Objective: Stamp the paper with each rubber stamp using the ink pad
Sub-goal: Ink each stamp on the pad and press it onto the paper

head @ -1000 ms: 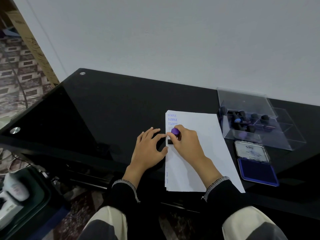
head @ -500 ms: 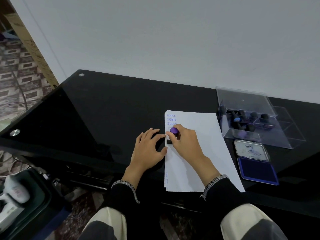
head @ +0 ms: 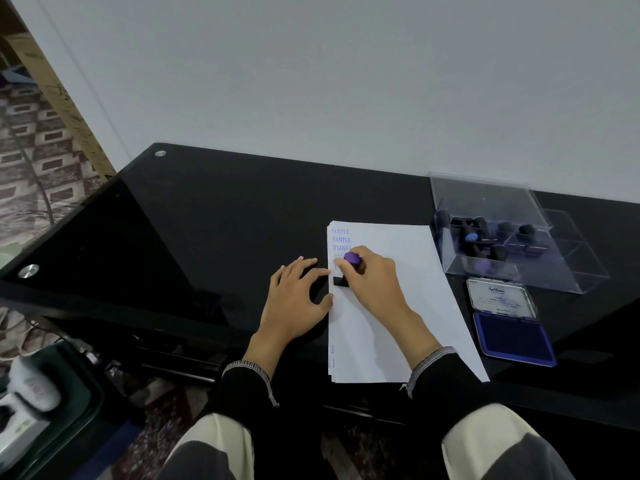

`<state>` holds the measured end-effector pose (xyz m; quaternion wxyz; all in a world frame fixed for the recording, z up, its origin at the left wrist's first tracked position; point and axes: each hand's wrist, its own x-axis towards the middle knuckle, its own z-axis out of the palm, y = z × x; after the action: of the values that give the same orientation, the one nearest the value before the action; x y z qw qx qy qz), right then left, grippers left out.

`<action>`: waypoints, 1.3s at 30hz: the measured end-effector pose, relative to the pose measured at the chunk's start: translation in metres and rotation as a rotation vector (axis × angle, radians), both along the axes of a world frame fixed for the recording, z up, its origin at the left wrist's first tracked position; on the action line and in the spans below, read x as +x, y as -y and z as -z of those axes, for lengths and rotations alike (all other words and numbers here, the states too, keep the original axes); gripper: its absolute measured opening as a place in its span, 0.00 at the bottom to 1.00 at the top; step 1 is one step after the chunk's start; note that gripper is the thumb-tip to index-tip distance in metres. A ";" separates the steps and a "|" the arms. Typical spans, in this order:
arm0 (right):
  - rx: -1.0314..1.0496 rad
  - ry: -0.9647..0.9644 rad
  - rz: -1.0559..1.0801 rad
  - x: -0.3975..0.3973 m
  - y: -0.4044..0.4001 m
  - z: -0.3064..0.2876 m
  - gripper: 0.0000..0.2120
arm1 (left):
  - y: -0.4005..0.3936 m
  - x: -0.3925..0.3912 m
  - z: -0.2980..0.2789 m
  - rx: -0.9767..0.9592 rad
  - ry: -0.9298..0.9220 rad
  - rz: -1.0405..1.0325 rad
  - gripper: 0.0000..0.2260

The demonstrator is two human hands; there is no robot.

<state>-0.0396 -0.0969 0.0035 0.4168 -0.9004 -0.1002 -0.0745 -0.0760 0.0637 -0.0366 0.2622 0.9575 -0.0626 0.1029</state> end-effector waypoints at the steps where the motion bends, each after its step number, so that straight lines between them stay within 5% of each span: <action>1: 0.080 -0.047 0.045 0.004 0.004 -0.001 0.10 | 0.000 -0.001 -0.001 -0.004 0.000 -0.001 0.22; 7: 0.975 -0.321 0.446 0.007 0.055 0.000 0.12 | 0.000 -0.001 -0.001 -0.020 0.005 0.000 0.20; 11: 1.160 -0.378 0.409 0.006 0.066 0.003 0.10 | 0.000 0.000 0.000 -0.012 0.000 -0.001 0.18; 30: 0.913 -0.228 0.292 -0.006 0.066 0.002 0.03 | 0.003 -0.003 -0.009 0.014 -0.095 -0.003 0.22; 34: 0.966 -0.113 0.354 -0.017 0.091 -0.018 0.03 | 0.024 0.000 -0.025 -0.059 -0.126 -0.017 0.21; 39: 0.776 0.069 0.450 -0.044 0.148 -0.039 0.04 | 0.100 -0.009 -0.039 -0.250 -0.113 0.199 0.13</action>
<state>-0.0835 -0.2450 0.0423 0.6935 -0.6738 0.1197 -0.2254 -0.0847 -0.0366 0.0025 0.3912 0.9107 -0.1290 0.0291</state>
